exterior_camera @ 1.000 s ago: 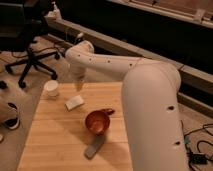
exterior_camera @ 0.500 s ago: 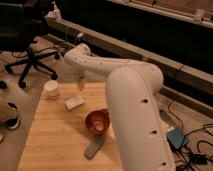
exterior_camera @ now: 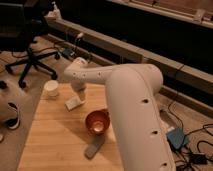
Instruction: Place the white sponge in the ceramic bowl
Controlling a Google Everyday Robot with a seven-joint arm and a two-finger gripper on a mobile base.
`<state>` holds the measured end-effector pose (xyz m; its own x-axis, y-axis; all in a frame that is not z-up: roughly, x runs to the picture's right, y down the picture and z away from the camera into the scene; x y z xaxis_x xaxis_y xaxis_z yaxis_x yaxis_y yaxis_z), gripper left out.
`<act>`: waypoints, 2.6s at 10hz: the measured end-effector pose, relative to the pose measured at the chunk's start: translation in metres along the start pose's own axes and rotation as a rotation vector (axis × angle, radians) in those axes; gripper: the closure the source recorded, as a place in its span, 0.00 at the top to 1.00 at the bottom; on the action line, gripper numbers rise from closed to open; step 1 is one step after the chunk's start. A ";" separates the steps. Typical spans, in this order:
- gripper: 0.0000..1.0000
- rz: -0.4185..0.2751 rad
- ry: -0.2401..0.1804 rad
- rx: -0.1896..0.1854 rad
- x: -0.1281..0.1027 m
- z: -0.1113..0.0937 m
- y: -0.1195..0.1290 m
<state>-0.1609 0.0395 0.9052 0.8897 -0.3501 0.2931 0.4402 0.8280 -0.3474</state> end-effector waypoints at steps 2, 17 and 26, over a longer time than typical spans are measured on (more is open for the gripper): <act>0.65 -0.026 -0.008 -0.002 -0.010 0.001 0.012; 0.65 -0.054 0.006 -0.058 -0.033 0.036 0.008; 0.65 -0.023 0.041 -0.110 -0.038 0.061 -0.006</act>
<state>-0.2046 0.0745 0.9506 0.8823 -0.3883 0.2660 0.4694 0.7669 -0.4375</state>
